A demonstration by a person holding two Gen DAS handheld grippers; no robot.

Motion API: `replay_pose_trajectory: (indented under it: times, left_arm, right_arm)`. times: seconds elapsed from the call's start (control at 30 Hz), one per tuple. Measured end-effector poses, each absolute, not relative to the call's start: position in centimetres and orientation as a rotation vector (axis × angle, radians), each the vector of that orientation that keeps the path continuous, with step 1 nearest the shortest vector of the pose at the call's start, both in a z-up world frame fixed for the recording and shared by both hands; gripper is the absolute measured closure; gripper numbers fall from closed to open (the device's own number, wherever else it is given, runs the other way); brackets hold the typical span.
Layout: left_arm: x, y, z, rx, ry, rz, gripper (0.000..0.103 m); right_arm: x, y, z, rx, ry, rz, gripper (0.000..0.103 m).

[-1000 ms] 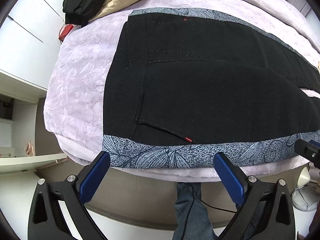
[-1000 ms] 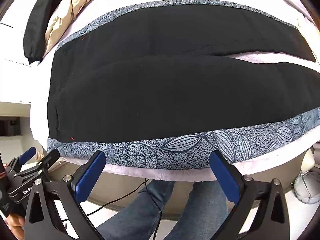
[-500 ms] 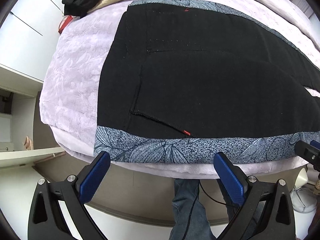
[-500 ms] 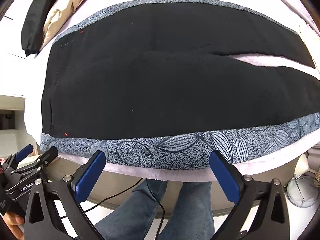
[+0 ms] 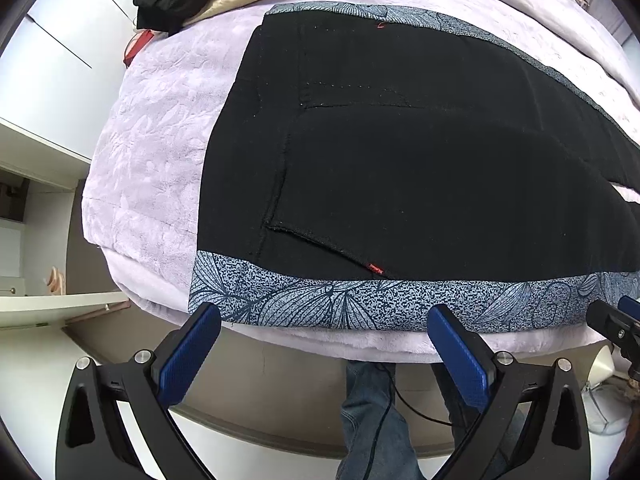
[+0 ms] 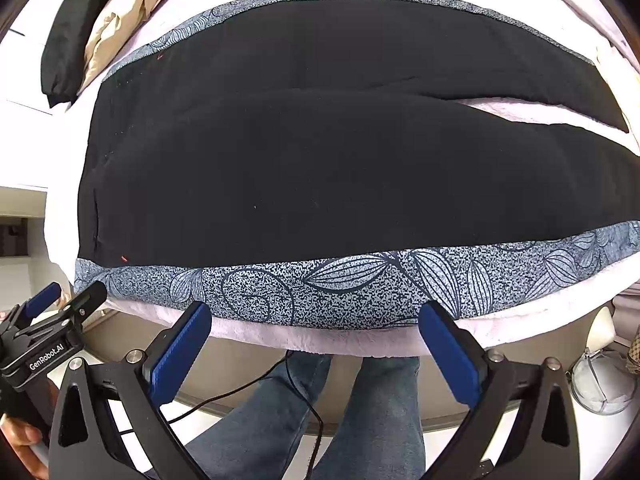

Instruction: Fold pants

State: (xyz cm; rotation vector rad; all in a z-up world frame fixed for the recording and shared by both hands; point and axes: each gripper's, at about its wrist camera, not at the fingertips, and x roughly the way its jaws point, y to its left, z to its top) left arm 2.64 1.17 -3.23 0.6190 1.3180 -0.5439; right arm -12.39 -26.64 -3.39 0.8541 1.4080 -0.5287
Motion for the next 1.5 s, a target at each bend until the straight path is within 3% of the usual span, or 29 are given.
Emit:
replay_pose_trajectory:
  times: [0.87, 1.07, 1.1, 1.17, 1.2, 1.23, 1.5]
  left_arm:
    - [4.3, 2.2, -4.3, 0.539, 1.336, -0.562, 0.0]
    - [5.7, 3.8, -4.6, 0.365, 1.359, -0.648, 0.0]
    - [6.0, 4.1, -4.8, 0.336, 1.361, -0.66, 0.0]
    - [6.6, 4.9, -5.2, 0.269, 1.379, -0.689, 0.0]
    - [6.7, 5.1, -5.4, 0.245, 1.387, -0.7, 0.0]
    - [6.7, 5.3, -5.5, 0.232, 1.402, -0.706, 0.0]
    - [5.9, 6.8, -7.1, 0.173, 1.476, -0.728, 0.0]
  right_arm:
    - [-12.4, -26.3, -4.7, 0.873, 1.396, -0.506, 0.0]
    - [-13.2, -26.7, -4.6, 1.154, 1.162, -0.219, 0.0]
    - [-13.3, -26.6, -5.1, 1.227, 1.124, -0.154, 0.004]
    - [-13.3, -26.2, -6.2, 1.304, 1.101, -0.091, 0.031]
    - [-13.2, -25.9, -7.2, 1.36, 1.106, -0.055, 0.056]
    - [-13.3, -25.5, -7.9, 1.413, 1.111, -0.027, 0.061]
    - [-14.1, -25.2, -10.8, 1.451, 1.019, -0.036, 0.061]
